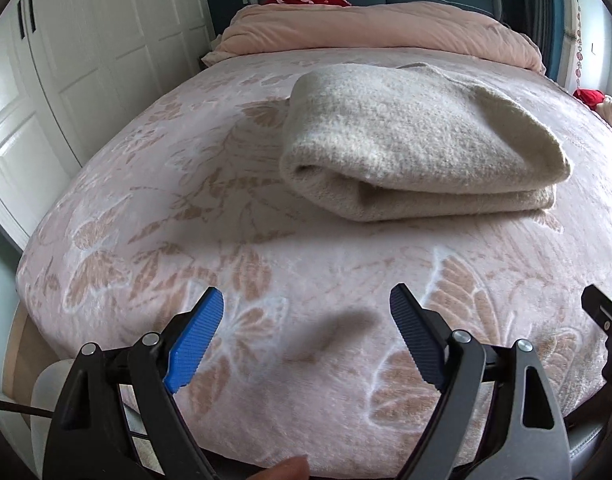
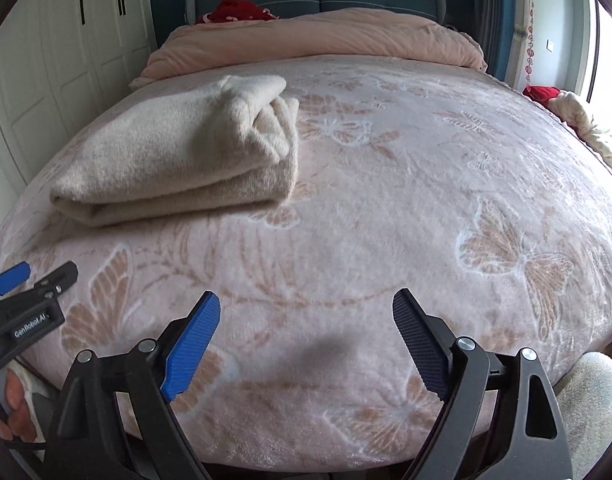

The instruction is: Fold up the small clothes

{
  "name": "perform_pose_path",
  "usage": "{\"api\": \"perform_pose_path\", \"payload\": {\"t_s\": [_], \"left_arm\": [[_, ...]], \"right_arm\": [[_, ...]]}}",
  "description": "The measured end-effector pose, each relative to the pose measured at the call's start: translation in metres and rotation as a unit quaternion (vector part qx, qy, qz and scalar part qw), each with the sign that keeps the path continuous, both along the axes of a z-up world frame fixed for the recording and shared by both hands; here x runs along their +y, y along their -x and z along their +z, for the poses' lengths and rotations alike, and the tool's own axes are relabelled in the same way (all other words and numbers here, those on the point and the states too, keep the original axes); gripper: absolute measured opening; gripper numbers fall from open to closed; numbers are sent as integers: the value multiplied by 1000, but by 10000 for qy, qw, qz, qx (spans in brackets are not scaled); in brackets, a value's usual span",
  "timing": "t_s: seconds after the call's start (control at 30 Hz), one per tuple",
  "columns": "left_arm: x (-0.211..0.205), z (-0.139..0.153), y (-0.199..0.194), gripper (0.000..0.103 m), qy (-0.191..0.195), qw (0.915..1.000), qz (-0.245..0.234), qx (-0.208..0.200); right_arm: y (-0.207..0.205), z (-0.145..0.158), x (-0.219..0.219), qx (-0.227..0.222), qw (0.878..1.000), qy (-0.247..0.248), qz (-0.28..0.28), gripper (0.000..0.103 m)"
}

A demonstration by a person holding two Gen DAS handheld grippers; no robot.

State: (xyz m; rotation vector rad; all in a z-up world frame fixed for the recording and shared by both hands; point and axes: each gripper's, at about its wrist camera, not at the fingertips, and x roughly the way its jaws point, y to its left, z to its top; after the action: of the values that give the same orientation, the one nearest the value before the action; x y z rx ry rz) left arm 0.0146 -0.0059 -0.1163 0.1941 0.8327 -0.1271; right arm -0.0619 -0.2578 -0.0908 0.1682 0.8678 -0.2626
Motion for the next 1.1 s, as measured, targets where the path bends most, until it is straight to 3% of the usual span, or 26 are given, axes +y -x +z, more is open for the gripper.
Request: {"api": "perform_pose_path", "payload": {"t_s": [0.47, 1.1], "left_arm": [[0, -7, -1, 83, 36, 10000, -40, 74], [-5, -7, 5, 83, -22, 9999, -102, 58]], "right_arm": [[2, -2, 13, -27, 9997, 223, 85, 86], [2, -3, 12, 11, 9999, 143, 9, 86]]}}
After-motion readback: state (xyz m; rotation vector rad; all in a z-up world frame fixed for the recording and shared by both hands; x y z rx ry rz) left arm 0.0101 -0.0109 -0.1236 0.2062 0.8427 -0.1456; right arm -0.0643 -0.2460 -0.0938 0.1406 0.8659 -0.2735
